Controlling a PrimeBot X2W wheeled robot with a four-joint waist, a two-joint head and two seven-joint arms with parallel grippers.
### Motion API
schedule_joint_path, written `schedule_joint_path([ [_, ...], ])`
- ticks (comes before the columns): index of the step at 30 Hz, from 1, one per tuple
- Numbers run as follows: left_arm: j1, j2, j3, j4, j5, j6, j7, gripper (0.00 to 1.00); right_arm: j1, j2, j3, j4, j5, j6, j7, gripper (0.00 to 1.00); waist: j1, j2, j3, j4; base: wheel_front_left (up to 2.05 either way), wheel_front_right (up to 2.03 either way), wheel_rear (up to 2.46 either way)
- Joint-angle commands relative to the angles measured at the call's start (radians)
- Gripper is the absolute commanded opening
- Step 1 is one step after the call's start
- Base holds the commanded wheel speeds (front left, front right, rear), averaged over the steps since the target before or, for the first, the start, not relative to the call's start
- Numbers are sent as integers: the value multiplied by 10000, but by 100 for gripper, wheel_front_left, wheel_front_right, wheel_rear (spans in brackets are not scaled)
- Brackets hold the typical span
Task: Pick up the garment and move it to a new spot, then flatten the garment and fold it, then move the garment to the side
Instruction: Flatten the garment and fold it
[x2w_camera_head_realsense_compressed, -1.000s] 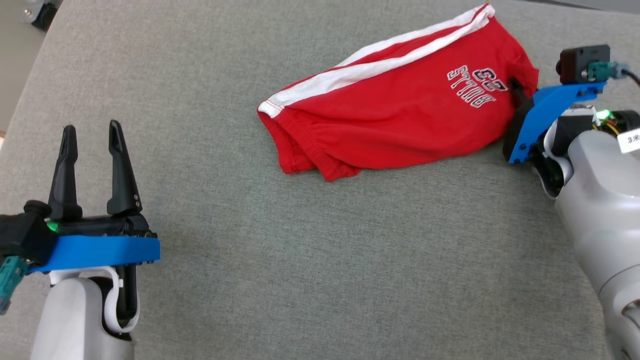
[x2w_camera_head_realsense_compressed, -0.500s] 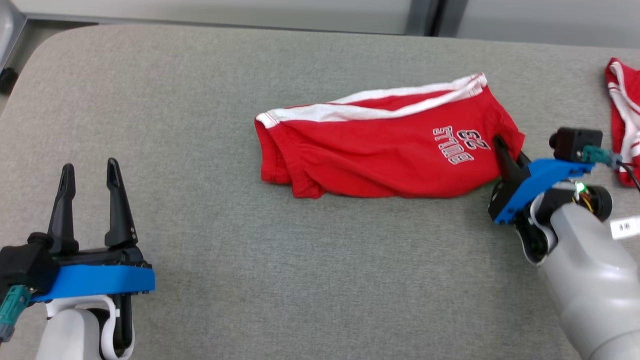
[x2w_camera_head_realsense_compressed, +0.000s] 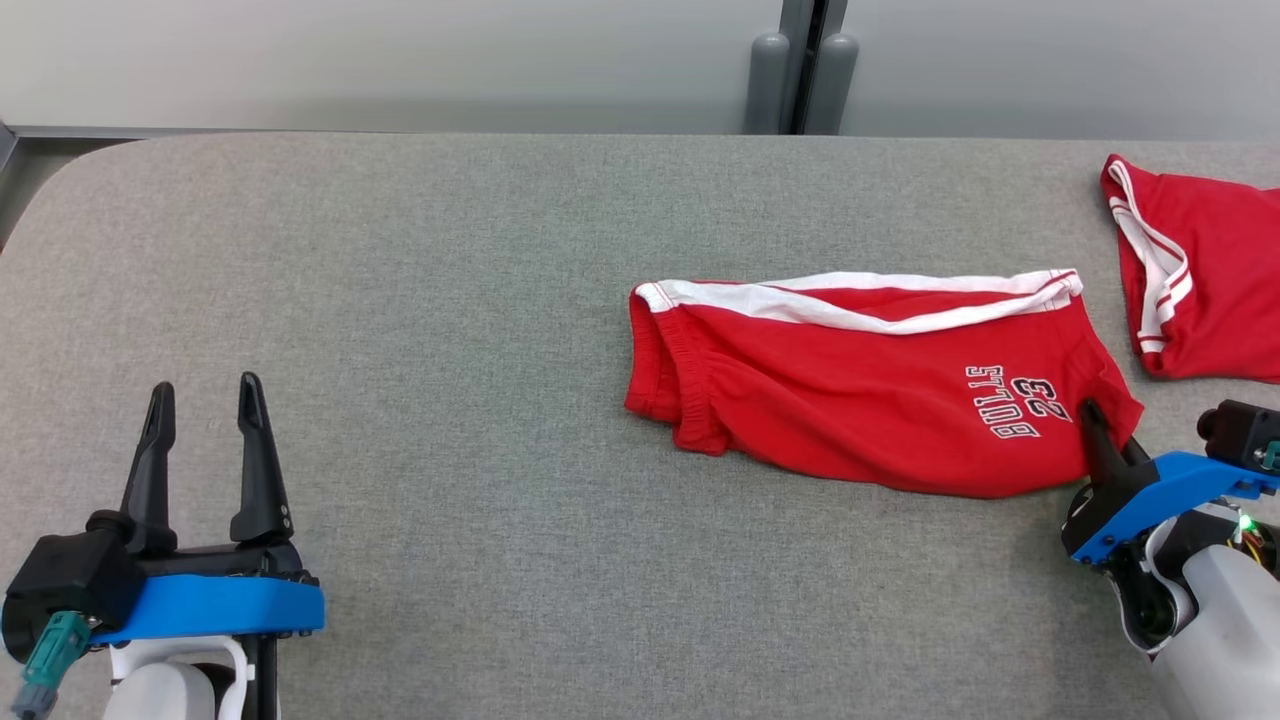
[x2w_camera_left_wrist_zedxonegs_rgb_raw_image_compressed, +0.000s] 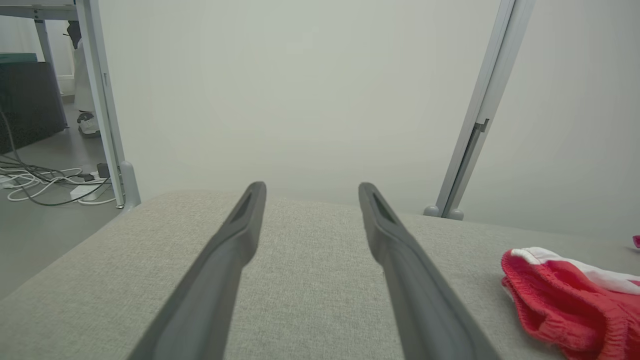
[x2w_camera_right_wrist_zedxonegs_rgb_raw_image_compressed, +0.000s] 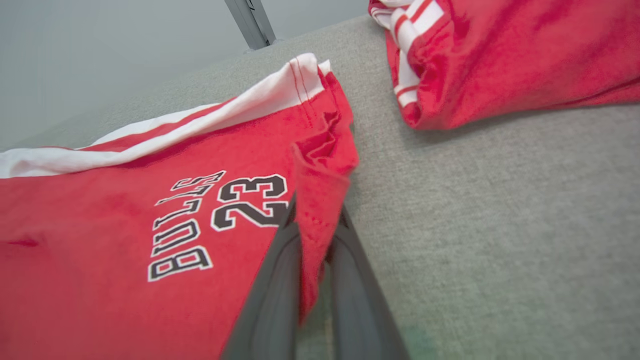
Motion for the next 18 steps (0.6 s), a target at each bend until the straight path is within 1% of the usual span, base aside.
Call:
schedule_joint_path([
  [1,66,-3,9,2,35,-22,-43,100,161,7,1,-82,56,3,-33,0,1,0,-39,-29,0,0,0],
  [11,120,-17,-280,139,76,-22,-43,100,-494,316,201,-537,-178,5,-18,0,1,0,-345,107,0,0,0],
  [15,99,-25,-427,206,50,-22,-43,100,-1014,549,351,-772,-277,5,23,0,1,0,-433,247,0,0,0],
  [18,35,-70,-550,242,19,-22,-43,100,-1491,851,542,-861,-404,5,103,0,1,0,-454,409,0,0,0],
])
